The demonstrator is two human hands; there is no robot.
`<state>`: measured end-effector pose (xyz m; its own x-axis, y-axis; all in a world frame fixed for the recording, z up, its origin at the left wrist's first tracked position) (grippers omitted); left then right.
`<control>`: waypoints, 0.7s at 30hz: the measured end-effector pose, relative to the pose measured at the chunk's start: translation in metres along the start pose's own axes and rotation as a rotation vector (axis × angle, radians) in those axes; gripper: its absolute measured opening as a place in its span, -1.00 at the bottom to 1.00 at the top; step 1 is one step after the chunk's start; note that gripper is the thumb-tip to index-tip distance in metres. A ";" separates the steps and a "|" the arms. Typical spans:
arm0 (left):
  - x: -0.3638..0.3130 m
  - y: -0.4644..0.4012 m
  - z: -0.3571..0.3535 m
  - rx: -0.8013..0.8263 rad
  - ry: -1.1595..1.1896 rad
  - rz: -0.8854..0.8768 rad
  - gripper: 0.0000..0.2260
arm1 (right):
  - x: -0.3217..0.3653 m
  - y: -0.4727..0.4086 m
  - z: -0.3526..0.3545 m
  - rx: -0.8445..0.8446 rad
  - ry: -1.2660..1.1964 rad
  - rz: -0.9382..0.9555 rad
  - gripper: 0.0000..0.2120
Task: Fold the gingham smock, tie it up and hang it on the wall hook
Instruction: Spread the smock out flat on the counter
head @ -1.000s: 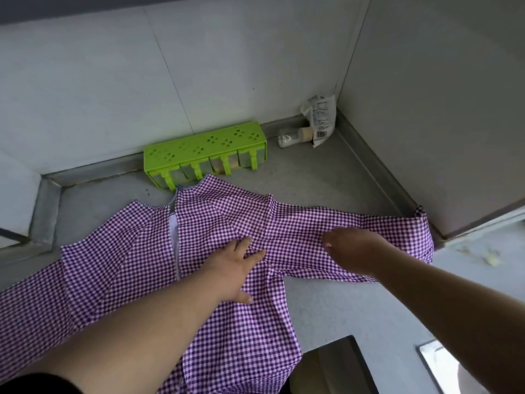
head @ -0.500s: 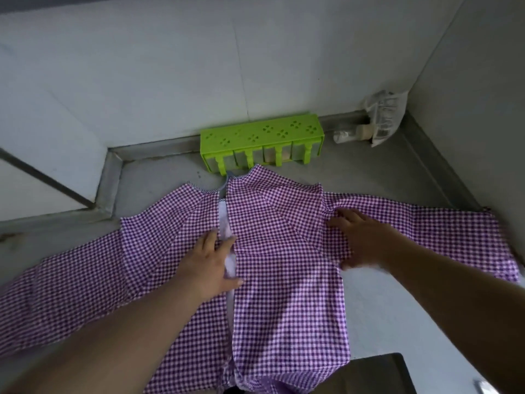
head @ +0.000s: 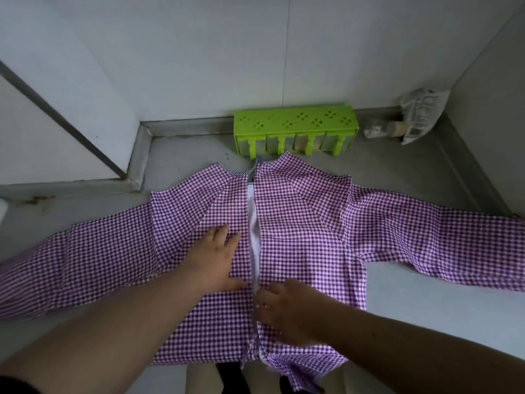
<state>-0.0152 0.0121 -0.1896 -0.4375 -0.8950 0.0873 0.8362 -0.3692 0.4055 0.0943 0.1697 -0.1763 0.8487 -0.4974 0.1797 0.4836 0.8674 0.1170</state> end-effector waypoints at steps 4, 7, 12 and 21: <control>0.009 0.006 -0.021 0.065 -0.021 -0.036 0.24 | 0.020 -0.006 -0.012 0.075 0.022 0.118 -0.71; 0.009 0.004 -0.024 0.082 -0.017 -0.041 0.27 | 0.028 -0.006 -0.008 0.126 0.013 0.170 -0.71; 0.013 0.003 -0.029 0.090 -0.001 -0.043 0.30 | 0.031 0.000 0.011 0.173 -0.158 0.351 -0.68; 0.009 0.017 -0.026 0.088 -0.013 -0.130 0.16 | -0.040 -0.025 -0.007 0.138 -0.132 -0.717 0.09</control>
<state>0.0035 -0.0091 -0.2053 -0.5450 -0.8374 0.0407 0.7403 -0.4579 0.4923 0.0498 0.1683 -0.1933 0.2980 -0.9459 0.1282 0.8706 0.3244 0.3699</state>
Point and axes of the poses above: each hand's wrist, its own y-axis away from the middle knuckle, its own z-axis out of the back of the hand, x = y × z, the point moved 6 cm from there along -y, towards the middle knuckle, and after that the axes turned 12 degrees about -x, right-handed, at the moved point
